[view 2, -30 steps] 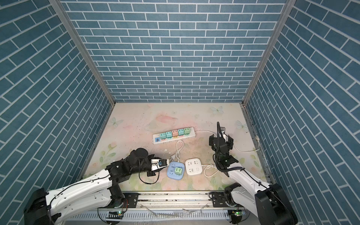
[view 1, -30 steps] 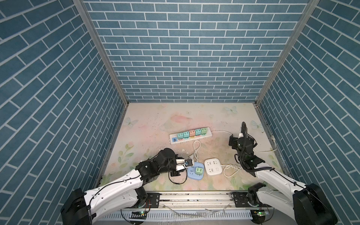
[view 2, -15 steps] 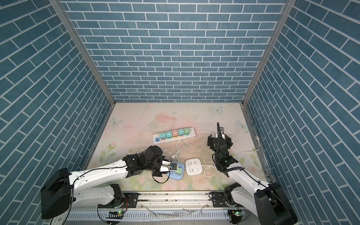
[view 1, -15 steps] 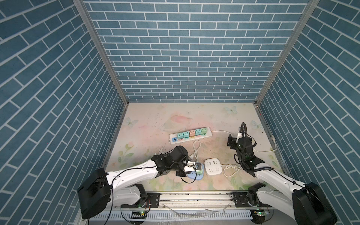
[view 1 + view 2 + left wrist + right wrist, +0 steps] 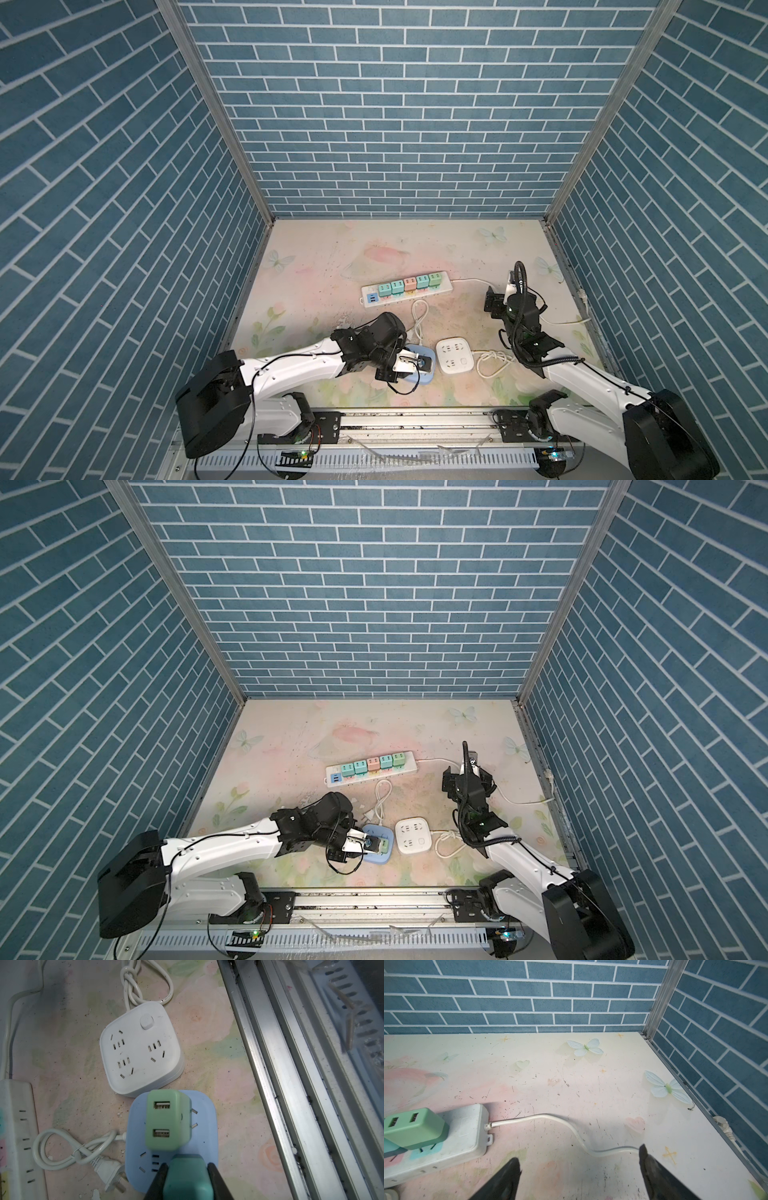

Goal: Insert the plug
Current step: 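Carry the teal adapter with the left gripper over the light blue socket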

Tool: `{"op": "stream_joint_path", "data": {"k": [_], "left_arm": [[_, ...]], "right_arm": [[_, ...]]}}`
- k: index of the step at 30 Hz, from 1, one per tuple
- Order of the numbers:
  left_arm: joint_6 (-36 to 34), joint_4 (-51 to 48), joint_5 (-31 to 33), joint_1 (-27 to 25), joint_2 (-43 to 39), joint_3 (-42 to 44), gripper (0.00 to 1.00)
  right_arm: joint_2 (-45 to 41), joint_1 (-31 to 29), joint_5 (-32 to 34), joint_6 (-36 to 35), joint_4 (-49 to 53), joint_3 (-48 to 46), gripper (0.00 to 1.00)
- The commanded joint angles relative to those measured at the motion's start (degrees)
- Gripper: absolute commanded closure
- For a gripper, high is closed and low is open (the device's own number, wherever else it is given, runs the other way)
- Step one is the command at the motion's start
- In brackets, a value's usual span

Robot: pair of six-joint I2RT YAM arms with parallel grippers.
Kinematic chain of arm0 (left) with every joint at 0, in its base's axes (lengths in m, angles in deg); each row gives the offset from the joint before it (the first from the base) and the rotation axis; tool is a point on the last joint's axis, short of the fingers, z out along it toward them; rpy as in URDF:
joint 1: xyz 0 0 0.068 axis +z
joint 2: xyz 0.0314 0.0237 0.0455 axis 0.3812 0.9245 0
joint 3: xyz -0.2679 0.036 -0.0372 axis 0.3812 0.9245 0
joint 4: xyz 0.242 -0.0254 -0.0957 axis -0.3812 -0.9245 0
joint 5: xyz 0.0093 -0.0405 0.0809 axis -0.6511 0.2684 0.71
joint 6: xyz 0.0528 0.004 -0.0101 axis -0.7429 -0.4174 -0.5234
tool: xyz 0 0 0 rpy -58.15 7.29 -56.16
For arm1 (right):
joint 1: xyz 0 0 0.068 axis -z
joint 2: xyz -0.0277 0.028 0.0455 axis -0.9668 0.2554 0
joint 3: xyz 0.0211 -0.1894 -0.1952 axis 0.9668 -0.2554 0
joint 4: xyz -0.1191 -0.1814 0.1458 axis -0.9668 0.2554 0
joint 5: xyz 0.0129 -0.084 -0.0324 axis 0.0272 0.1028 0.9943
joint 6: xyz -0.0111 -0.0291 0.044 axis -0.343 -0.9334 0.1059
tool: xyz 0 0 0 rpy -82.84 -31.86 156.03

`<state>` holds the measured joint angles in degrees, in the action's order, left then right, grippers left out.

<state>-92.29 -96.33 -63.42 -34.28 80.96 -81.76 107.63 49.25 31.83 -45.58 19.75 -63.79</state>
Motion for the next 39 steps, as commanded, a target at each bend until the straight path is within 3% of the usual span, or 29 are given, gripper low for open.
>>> {"op": "stream_joint_path", "data": {"k": [1,29,39], "left_arm": [[-0.54,-0.74,-0.37,-0.42,1.46,-2.12,1.00],[-0.09,-6.55,-0.73,-0.14,8.58,-7.05,1.00],[1.95,-1.30,-4.63,1.83,13.67,-5.92,1.00]], "right_arm": [[0.00,0.12,-0.45,1.74,-1.28,-0.68,0.09],[-0.68,0.12,-0.91,1.74,-1.25,-1.14,0.09],[-0.84,0.12,-1.13,1.74,-1.30,-1.20,0.09]]}}
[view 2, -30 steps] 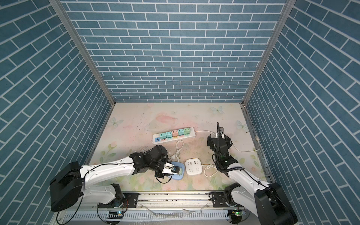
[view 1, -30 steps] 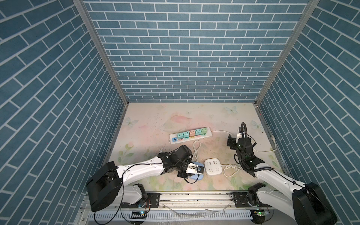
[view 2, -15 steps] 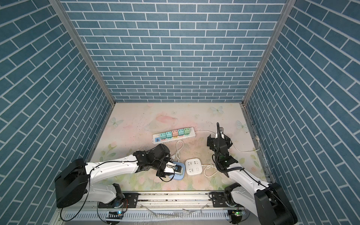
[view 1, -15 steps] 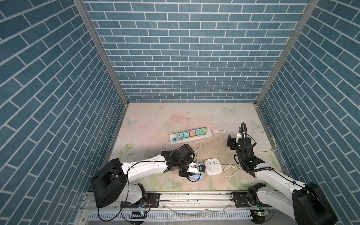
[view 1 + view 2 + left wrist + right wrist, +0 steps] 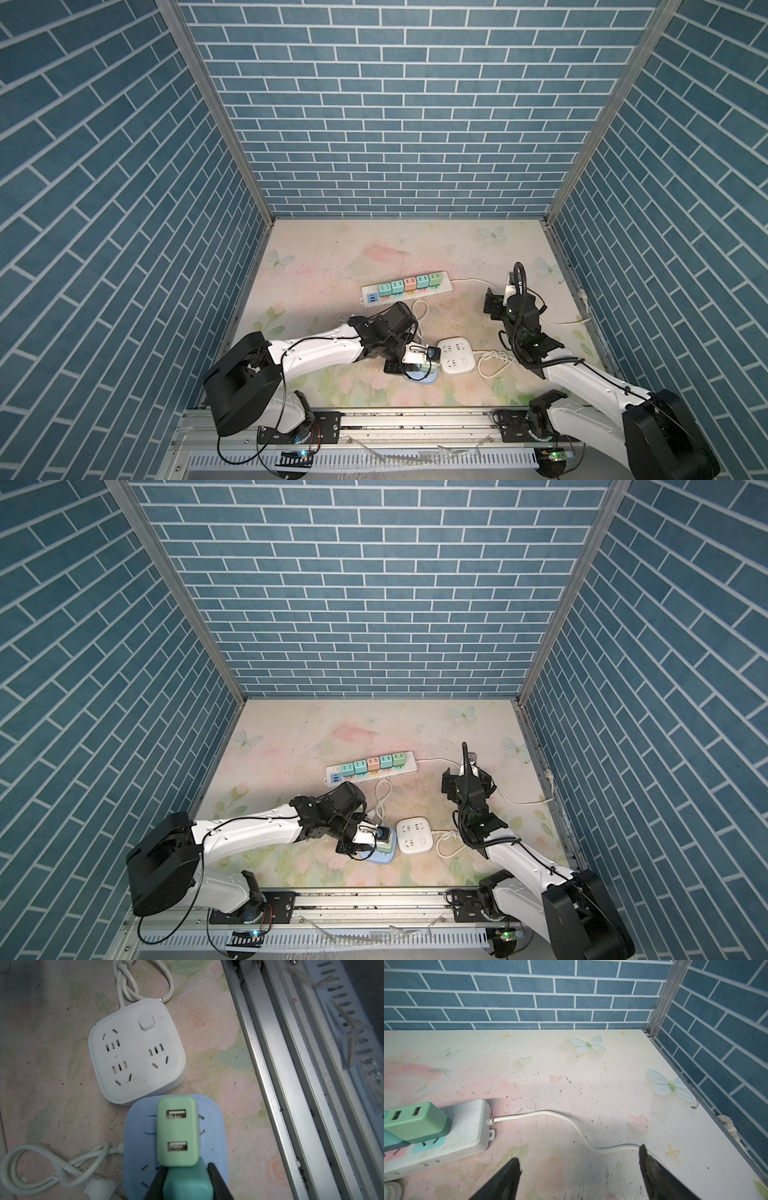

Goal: Insert the plug
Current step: 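Carry the teal adapter with the left gripper over the light blue socket, then press the teal adapter into the light blue socket and open the left gripper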

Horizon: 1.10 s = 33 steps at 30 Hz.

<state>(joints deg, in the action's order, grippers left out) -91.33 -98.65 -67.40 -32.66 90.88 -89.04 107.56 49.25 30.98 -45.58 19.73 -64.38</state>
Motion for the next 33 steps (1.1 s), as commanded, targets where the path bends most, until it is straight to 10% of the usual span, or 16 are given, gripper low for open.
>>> {"op": "stream_joint_path", "data": {"k": [1,12,15,16,17,25,33], "left_arm": [[1.16,1.55,-0.89,0.16,4.32,1.54,1.00],[2.42,3.68,1.09,0.14,5.33,2.15,1.00],[3.05,3.83,2.96,0.16,3.84,2.24,0.63],[2.97,3.55,2.75,0.18,3.04,2.24,0.09],[2.83,2.97,2.55,0.23,1.86,2.02,0.01],[11.58,1.30,10.54,0.29,-13.42,0.71,0.00],[40.15,10.13,40.42,5.64,-33.12,10.14,0.00]], "right_arm": [[-0.65,0.12,-0.31,1.74,-1.35,-0.65,0.09],[-0.53,0.16,-0.44,1.66,-1.28,-0.57,0.09],[-0.69,0.12,-0.69,1.66,-0.42,-0.15,0.09],[-0.91,0.05,-0.69,1.66,0.62,0.39,0.10],[-1.34,0.03,-1.49,1.93,2.70,1.30,0.11],[-8.65,-6.88,-7.11,9.87,16.83,4.34,0.24],[-7.87,-24.42,-6.96,20.07,21.22,5.04,0.53]]}}
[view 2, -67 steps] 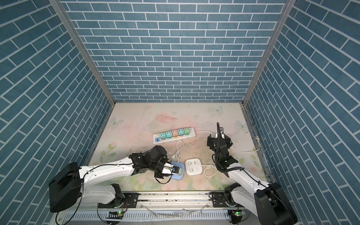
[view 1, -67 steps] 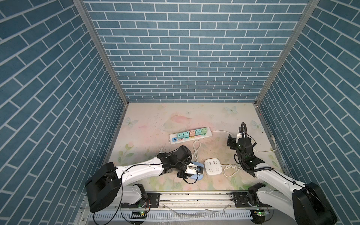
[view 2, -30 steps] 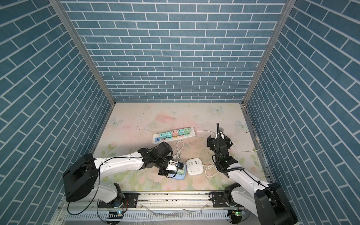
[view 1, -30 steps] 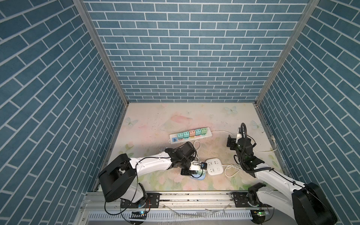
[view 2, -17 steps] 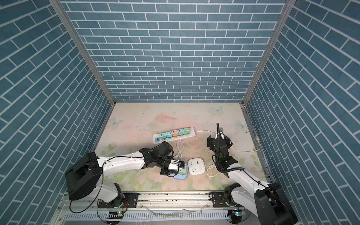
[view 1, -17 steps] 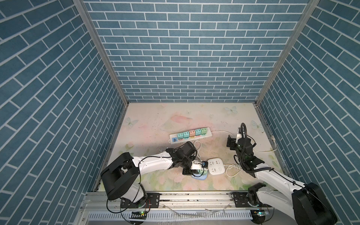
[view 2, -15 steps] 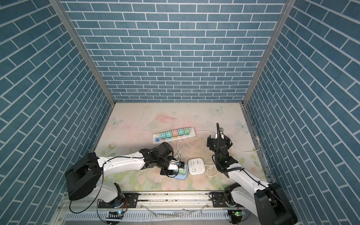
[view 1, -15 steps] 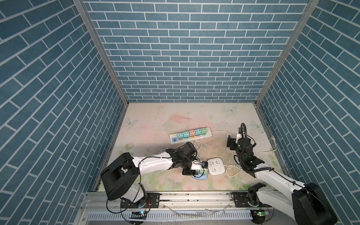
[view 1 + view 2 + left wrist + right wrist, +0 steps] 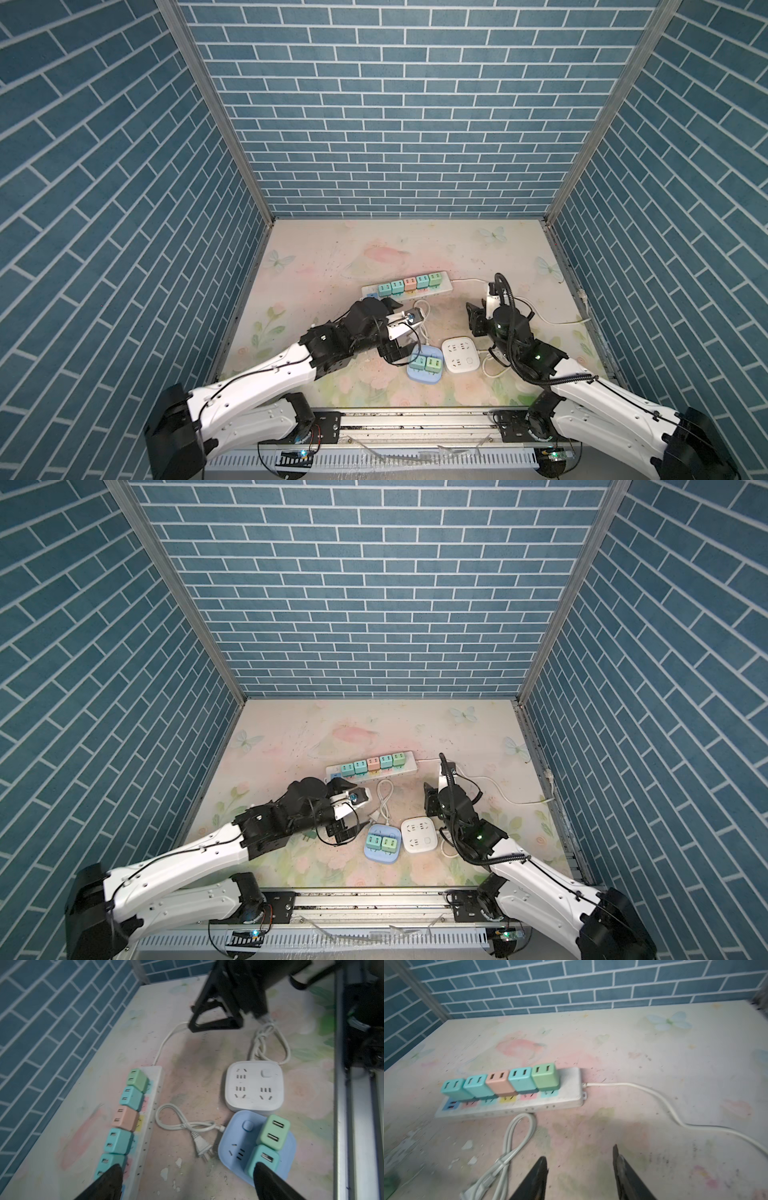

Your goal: Insert the plug

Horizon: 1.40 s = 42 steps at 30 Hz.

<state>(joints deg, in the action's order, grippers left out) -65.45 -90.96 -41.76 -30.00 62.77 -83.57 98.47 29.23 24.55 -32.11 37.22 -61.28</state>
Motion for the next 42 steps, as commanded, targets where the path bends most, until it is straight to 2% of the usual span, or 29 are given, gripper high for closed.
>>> {"op": "stream_joint_path", "data": {"k": [1,3,6,13,17,19,30,38,42], "left_arm": [[16.97,2.44,16.07,4.83,-7.57,6.27,0.00],[22.01,0.99,14.73,9.85,-12.90,9.70,0.01],[23.99,-0.52,9.59,15.38,-17.39,13.60,0.00],[26.72,3.90,15.68,16.54,-20.64,20.62,0.00],[27.19,5.57,19.36,16.49,-21.82,23.07,0.00],[27.17,5.68,18.54,16.54,-22.61,23.54,0.00],[27.69,5.60,14.54,16.54,-22.62,23.95,0.00],[27.65,5.75,14.20,16.48,-21.54,23.64,0.00],[27.60,5.79,13.87,16.49,-21.58,23.60,0.01]], "right_arm": [[2.17,-6.31,-0.36,7.18,4.29,2.67,0.56],[4.19,-10.01,0.78,8.35,6.80,4.18,0.64],[5.27,-14.60,2.37,8.94,10.28,5.20,0.70],[4.47,-21.57,4.26,14.23,18.54,4.43,0.82],[1.01,-25.27,2.87,13.60,21.01,3.18,0.82],[0.06,-25.88,1.11,13.02,21.26,2.19,0.81],[11.13,-28.99,-2.12,15.13,17.39,2.13,0.84],[12.08,-32.31,-2.00,16.52,20.52,3.30,0.84],[13.16,-32.60,-2.81,17.38,17.77,2.30,0.82]]}}
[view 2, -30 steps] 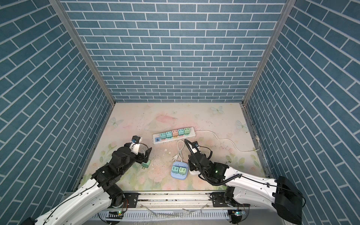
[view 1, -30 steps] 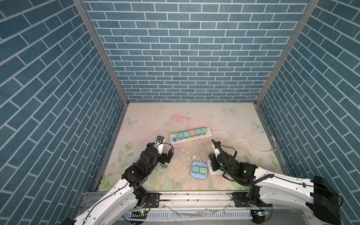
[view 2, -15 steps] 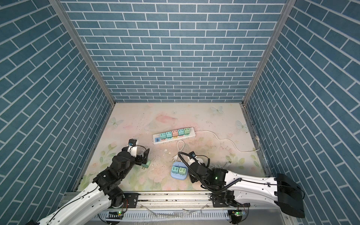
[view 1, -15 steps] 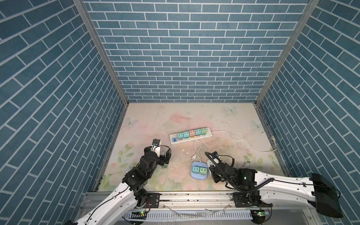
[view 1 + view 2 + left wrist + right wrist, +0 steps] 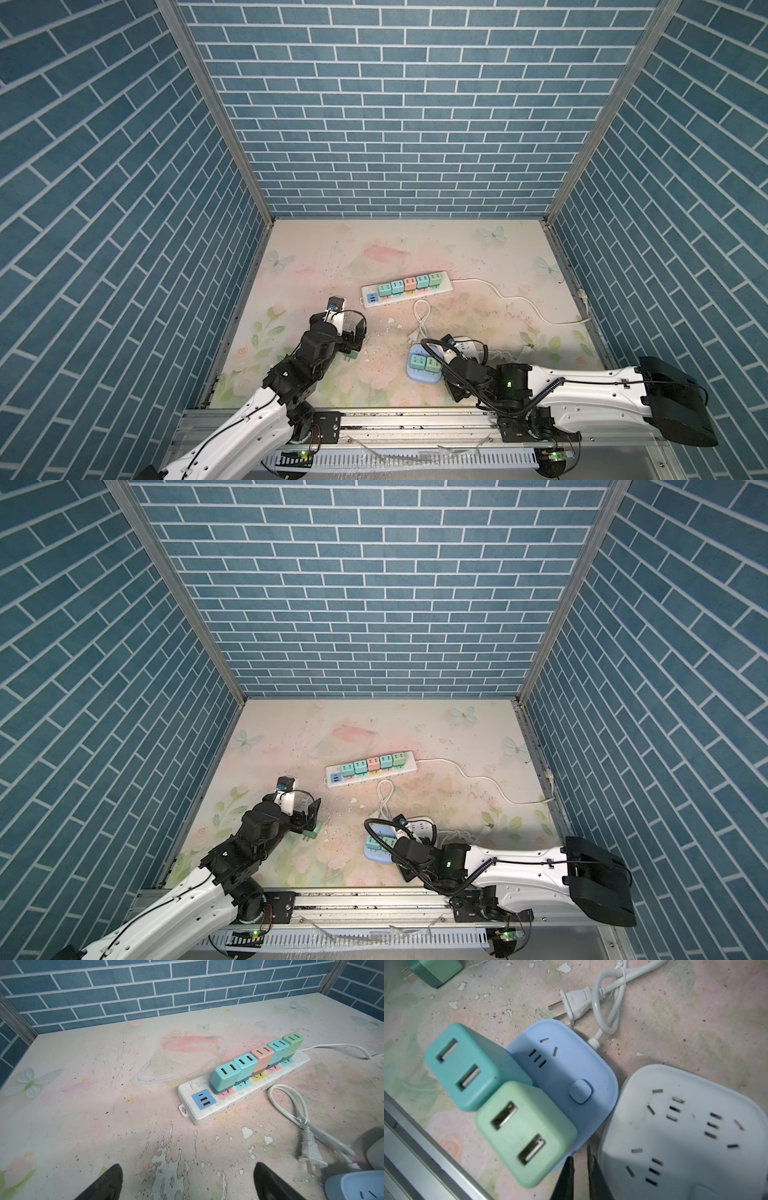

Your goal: Insert the plug

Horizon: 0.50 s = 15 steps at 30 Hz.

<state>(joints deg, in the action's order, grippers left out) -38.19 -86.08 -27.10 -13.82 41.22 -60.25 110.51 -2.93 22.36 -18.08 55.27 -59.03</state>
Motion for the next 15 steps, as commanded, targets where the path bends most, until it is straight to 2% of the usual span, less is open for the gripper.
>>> {"op": "stream_joint_path", "data": {"k": [1,8,15], "left_arm": [[0.35,0.88,-0.90,0.35,-0.13,0.35,0.00],[0.33,0.86,-1.57,0.37,-0.25,0.40,0.00],[0.33,0.69,-1.34,0.30,-0.48,0.43,0.00]], "right_arm": [[1.79,-0.45,-1.10,3.27,-1.21,0.10,0.82],[12.07,-0.44,-1.18,2.79,-4.91,3.65,0.83],[19.71,-0.01,2.31,0.45,-9.41,8.11,0.82]]}}
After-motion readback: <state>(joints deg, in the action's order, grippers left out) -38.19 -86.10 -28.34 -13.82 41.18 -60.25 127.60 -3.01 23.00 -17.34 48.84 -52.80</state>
